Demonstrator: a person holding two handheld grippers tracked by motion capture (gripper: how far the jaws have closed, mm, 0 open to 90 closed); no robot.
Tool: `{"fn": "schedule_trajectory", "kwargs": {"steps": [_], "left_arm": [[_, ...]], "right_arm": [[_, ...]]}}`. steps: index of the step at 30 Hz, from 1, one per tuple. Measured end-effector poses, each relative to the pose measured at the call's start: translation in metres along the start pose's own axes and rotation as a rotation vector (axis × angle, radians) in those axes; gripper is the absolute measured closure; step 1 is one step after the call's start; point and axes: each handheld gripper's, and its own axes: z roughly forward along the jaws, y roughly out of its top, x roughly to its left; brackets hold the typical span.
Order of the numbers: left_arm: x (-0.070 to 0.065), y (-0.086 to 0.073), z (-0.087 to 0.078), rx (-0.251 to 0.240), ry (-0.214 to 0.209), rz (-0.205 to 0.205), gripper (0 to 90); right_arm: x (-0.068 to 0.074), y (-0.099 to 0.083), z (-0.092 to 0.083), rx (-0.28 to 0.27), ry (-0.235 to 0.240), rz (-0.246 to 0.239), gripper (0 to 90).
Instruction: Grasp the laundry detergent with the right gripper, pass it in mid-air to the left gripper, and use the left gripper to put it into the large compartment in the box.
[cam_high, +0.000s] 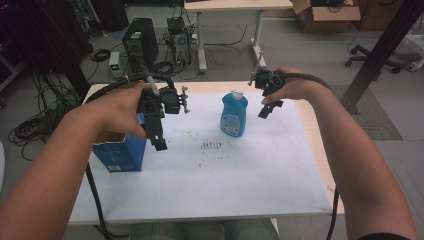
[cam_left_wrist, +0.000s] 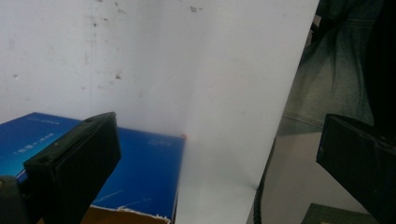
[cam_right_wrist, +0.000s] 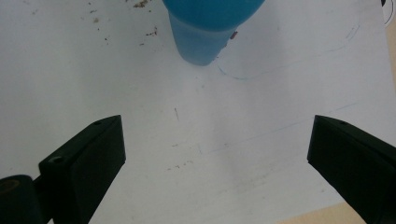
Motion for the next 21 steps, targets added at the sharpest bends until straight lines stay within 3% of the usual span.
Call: {"fn": "schedule_trajectory", "kwargs": {"steps": [21], "left_arm": [[-0.004,0.008,0.010,0.013,0.007,0.040,0.2]], "right_arm": [[0.001,-0.009,0.003,-0.019,-0.002,0.015,4.2]]}}
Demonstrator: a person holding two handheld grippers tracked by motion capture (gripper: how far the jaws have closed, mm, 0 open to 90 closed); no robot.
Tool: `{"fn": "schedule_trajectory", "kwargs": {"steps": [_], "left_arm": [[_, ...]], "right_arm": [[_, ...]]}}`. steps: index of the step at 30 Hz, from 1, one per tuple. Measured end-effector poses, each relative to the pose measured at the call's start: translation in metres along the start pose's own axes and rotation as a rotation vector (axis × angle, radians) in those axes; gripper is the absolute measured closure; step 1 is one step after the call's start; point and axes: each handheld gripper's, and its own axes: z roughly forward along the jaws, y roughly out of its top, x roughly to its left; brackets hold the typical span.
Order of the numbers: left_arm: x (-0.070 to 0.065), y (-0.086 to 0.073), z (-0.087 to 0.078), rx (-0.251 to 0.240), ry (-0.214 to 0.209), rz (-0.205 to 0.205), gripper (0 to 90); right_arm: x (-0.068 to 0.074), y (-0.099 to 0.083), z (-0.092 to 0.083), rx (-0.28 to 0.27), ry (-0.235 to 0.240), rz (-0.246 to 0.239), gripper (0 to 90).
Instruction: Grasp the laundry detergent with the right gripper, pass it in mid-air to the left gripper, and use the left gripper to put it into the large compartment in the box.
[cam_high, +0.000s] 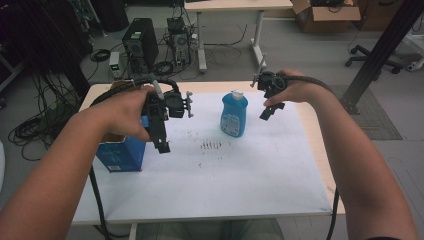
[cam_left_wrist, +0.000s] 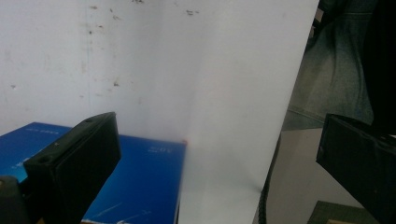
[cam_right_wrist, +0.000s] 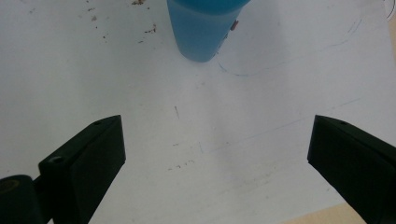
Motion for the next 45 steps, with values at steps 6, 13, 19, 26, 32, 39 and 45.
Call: {"fn": "schedule_trajectory", "kwargs": {"steps": [6,13,19,26,32,39,45], "left_arm": [[-0.003,0.002,0.014,0.019,0.003,0.014,0.2],[-0.004,0.004,0.029,0.045,0.014,0.027,0.2],[-0.005,0.004,0.039,0.050,0.023,0.037,0.2],[-0.006,0.005,0.046,0.043,0.018,0.045,0.2],[-0.007,0.007,0.050,0.044,0.037,0.058,0.2],[-0.009,0.008,0.051,0.039,0.032,0.061,0.2],[-0.010,0.006,0.056,0.032,0.028,0.060,0.2]], "right_arm": [[0.000,0.001,0.002,-0.004,0.001,-0.004,4.1],[0.001,0.001,0.005,-0.007,0.003,-0.008,4.2],[0.003,0.000,0.007,-0.029,0.007,0.001,4.2],[0.004,-0.004,0.012,-0.056,0.010,0.019,4.3],[0.006,-0.007,0.017,-0.087,0.014,0.028,4.4],[0.009,-0.009,0.021,-0.133,0.014,0.035,4.4],[0.010,-0.009,0.030,-0.160,0.006,0.044,4.4]]}}
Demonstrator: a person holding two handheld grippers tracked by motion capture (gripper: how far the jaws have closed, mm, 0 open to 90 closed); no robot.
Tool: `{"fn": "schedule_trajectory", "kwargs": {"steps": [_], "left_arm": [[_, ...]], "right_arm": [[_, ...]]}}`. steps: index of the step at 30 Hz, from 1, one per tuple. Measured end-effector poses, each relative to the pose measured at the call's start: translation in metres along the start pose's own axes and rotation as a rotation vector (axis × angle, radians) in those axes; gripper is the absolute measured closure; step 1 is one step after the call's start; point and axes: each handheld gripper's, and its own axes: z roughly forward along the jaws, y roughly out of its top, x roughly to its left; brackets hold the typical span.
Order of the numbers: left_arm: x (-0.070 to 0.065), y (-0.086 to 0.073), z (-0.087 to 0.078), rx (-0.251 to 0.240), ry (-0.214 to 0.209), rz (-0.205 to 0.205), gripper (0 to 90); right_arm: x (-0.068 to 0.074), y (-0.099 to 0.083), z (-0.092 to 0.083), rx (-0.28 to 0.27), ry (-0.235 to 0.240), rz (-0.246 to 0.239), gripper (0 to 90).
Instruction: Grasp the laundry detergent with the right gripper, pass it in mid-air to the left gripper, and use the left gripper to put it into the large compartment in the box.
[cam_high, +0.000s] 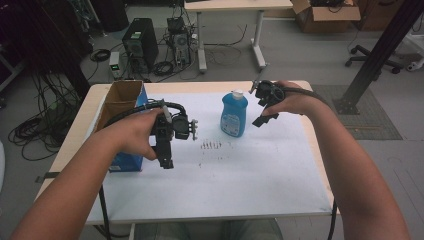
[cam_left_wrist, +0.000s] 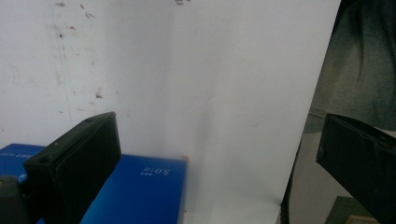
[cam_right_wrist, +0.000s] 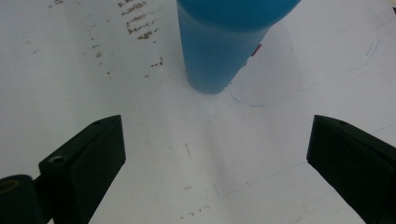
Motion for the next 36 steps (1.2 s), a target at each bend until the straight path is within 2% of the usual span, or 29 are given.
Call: {"fn": "schedule_trajectory", "kwargs": {"steps": [7,13,14,16,23,24,31,36], "left_arm": [[0.000,-0.001,0.001,-0.003,-0.003,-0.004,0.2],[0.001,0.000,0.001,-0.002,-0.002,0.013,0.2],[0.000,0.000,0.002,-0.001,-0.007,-0.001,0.2],[0.000,0.001,0.002,0.007,-0.009,0.006,0.2],[0.001,0.002,0.003,0.009,-0.011,0.005,0.2],[0.001,0.002,0.004,0.009,-0.013,0.008,0.2],[0.001,0.002,0.004,0.008,-0.012,0.005,0.2],[0.001,0.001,0.005,0.007,-0.011,0.004,0.2]], "right_arm": [[0.000,-0.002,0.008,-0.027,-0.004,0.019,4.4],[0.000,-0.006,0.018,-0.068,-0.004,0.029,4.4],[0.000,-0.006,0.018,-0.068,-0.004,0.029,4.4],[0.001,-0.007,0.022,-0.084,-0.004,0.033,4.4],[0.001,-0.010,0.029,-0.132,-0.022,0.051,4.4],[0.001,-0.009,0.033,-0.136,-0.038,0.062,4.4],[0.002,-0.010,0.040,-0.172,-0.029,0.068,4.2],[0.003,-0.011,0.046,-0.183,-0.043,0.110,4.2]]}}
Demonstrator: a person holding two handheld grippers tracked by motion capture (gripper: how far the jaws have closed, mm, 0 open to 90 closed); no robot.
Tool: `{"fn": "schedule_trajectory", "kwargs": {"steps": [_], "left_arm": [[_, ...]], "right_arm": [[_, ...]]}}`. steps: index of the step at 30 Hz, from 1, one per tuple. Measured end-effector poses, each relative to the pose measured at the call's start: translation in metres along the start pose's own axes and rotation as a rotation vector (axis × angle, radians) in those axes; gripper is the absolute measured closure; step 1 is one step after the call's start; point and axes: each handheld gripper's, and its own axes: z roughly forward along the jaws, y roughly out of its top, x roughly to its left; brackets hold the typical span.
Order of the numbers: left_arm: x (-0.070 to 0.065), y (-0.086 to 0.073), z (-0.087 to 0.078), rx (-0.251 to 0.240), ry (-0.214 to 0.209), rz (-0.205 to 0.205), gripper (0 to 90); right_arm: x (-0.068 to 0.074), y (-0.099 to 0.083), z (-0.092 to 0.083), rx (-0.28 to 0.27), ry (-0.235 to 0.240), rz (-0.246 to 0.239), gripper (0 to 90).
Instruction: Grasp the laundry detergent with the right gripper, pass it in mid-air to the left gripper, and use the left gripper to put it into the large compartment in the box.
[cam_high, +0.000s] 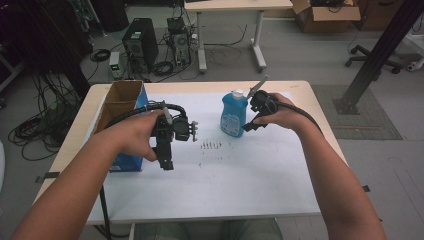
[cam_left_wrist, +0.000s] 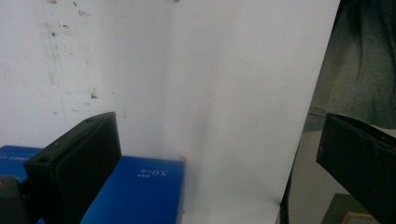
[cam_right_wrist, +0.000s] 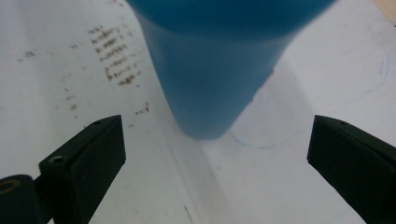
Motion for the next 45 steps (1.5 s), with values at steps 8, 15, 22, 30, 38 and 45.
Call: {"fn": "schedule_trajectory", "kwargs": {"steps": [8,15,22,30,38,45], "left_arm": [[-0.001,0.001,0.001,-0.002,-0.002,0.003,0.2],[0.000,0.000,0.004,0.003,-0.009,-0.001,0.2],[-0.001,-0.001,0.004,0.003,-0.012,0.002,0.2],[0.000,-0.001,0.005,-0.003,-0.009,0.000,0.2],[-0.001,0.001,0.005,0.005,-0.010,0.008,0.2],[-0.001,0.001,0.005,0.007,-0.011,0.007,0.2]], "right_arm": [[0.004,-0.003,0.008,-0.071,0.002,0.029,3.7],[0.005,-0.006,0.014,-0.125,-0.018,0.052,3.7],[0.006,-0.008,0.019,-0.189,-0.032,0.066,3.7],[0.009,-0.011,0.025,-0.252,-0.045,0.086,3.7],[0.013,-0.011,0.030,-0.294,-0.057,0.090,2.9],[0.012,-0.013,0.034,-0.320,-0.060,0.105,2.5]]}}
